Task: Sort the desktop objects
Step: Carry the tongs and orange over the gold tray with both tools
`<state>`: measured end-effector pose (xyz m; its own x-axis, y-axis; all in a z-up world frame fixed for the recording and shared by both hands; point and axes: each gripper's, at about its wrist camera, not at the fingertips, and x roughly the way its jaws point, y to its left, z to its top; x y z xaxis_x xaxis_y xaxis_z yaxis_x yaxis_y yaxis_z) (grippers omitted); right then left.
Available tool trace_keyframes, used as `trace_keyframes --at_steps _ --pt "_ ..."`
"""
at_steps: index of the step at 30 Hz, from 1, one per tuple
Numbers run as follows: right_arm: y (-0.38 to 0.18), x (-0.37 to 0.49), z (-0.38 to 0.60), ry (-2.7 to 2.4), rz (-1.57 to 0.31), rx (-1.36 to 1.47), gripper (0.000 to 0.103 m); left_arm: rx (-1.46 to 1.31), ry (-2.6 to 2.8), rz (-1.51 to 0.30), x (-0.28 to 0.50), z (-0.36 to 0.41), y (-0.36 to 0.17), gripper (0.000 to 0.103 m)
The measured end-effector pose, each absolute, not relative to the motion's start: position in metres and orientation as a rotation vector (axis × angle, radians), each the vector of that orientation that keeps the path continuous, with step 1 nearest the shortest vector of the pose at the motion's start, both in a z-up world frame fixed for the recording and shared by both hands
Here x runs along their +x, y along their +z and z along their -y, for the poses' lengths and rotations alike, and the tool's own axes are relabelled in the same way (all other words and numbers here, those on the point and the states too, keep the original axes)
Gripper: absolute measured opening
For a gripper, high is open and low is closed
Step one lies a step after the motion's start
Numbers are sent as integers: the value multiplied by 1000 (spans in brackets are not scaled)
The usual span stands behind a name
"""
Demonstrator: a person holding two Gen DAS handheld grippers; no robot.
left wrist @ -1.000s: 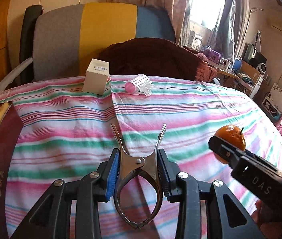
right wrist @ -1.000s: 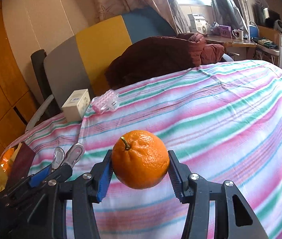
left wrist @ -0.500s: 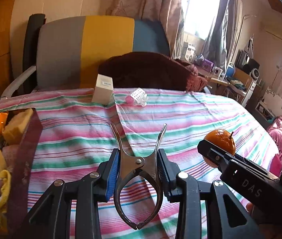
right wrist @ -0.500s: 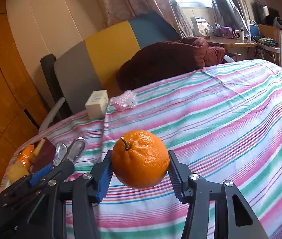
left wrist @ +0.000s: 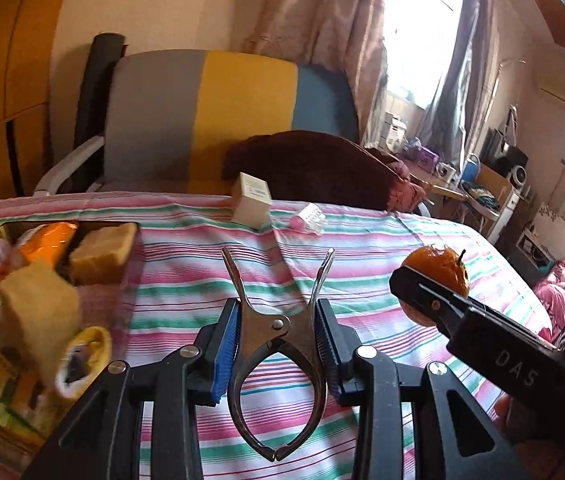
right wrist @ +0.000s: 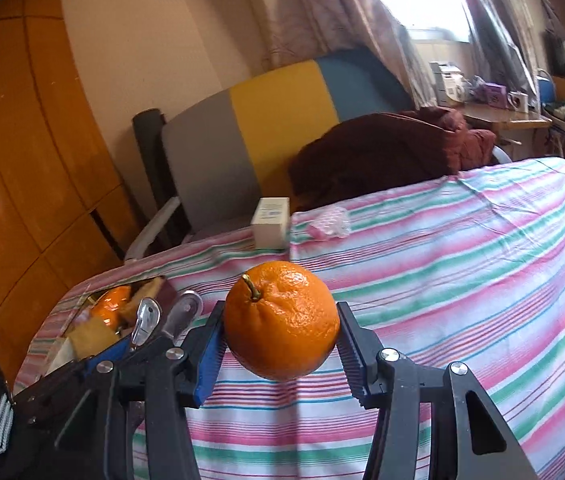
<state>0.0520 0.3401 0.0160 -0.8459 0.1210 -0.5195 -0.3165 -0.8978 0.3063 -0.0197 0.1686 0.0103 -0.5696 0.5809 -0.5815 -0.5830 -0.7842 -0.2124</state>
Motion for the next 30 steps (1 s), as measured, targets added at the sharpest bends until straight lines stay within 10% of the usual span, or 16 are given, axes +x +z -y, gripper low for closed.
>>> trace_keyframes --at_steps 30 --pt "5 -7 -178 3063 -388 -1076 52 -995 2599 199 -48 21 -6 37"
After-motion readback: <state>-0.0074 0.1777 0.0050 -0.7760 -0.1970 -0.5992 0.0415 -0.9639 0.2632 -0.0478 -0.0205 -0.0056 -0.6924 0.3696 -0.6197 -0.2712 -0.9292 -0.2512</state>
